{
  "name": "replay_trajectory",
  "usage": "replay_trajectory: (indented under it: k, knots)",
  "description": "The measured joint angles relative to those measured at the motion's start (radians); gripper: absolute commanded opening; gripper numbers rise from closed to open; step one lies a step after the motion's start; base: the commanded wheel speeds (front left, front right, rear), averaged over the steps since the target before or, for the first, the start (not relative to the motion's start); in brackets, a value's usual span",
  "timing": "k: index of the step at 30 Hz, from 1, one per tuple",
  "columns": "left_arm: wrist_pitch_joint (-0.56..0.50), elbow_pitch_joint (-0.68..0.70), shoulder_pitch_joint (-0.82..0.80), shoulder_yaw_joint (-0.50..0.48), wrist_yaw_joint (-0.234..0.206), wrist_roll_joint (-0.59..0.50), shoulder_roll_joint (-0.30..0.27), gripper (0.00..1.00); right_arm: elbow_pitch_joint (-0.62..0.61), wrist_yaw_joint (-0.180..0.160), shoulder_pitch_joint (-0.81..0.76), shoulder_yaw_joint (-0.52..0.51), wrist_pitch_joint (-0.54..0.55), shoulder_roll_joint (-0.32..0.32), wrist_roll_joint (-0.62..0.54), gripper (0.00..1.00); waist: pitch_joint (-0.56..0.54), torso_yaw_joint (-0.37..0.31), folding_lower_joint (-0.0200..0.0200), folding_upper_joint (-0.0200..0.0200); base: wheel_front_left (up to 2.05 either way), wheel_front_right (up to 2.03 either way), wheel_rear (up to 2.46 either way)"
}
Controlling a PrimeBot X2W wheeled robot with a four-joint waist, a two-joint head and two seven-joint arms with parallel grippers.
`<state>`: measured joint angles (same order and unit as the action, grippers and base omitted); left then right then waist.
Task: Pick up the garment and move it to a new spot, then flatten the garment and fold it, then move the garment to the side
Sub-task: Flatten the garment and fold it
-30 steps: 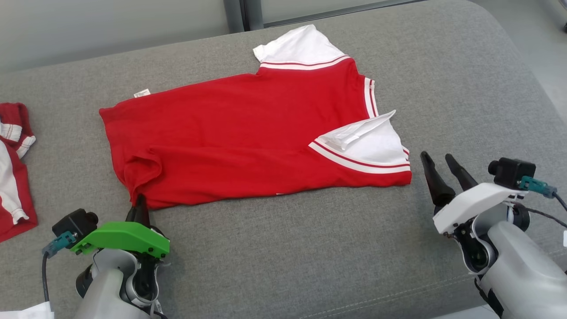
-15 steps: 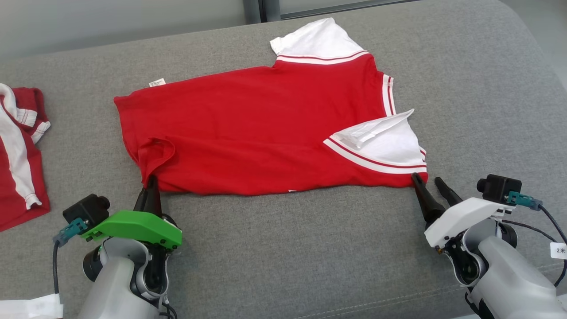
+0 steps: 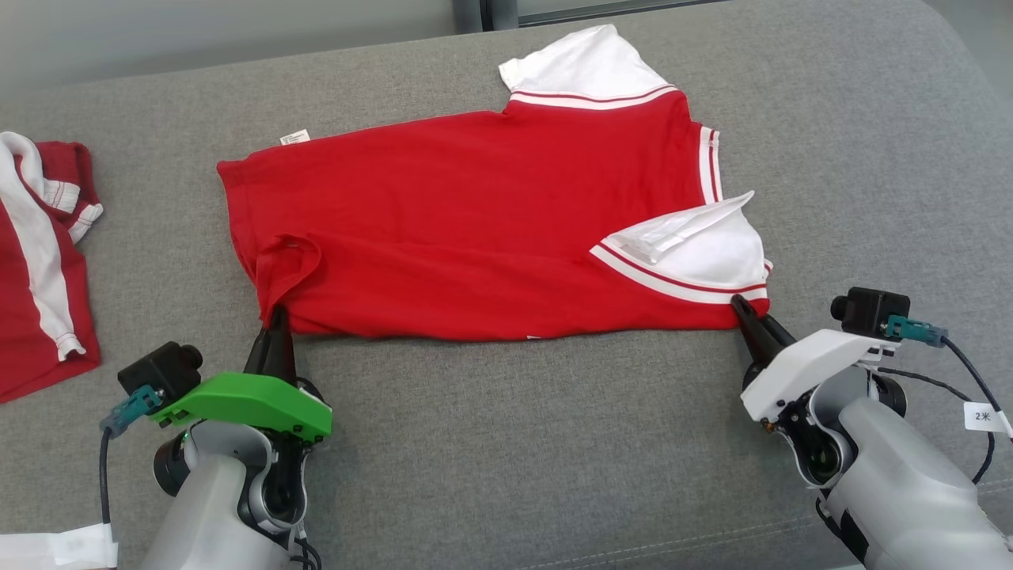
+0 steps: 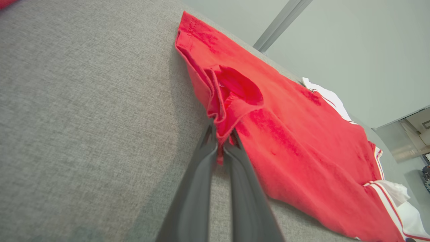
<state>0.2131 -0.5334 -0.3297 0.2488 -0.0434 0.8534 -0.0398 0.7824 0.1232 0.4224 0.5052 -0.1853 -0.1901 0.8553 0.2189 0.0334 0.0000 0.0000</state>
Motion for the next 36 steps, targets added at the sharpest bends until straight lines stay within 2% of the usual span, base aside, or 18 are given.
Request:
replay_trajectory:
  k: [13,20,36]
  knots:
    - [0.018,0.03,0.068,-0.028,-0.002,0.002,0.002,0.0,-0.124,0.0,-0.019,0.021,-0.05,-0.031,0.008,0.0,-0.033,-0.014,0.0,0.0,0.0,0.0,0.0]
    - [0.027,0.075,0.152,-0.057,-0.01,0.003,0.002,0.0,-0.199,0.0,-0.115,0.013,-0.061,-0.044,0.018,0.0,-0.065,-0.028,0.0,0.0,0.0,0.0,0.0]
    - [0.03,0.25,0.378,-0.059,-0.041,0.0,0.0,0.0,-0.391,0.0,-0.359,-0.035,-0.062,-0.097,0.034,0.0,-0.127,-0.044,0.0,0.0,0.0,0.0,0.0]
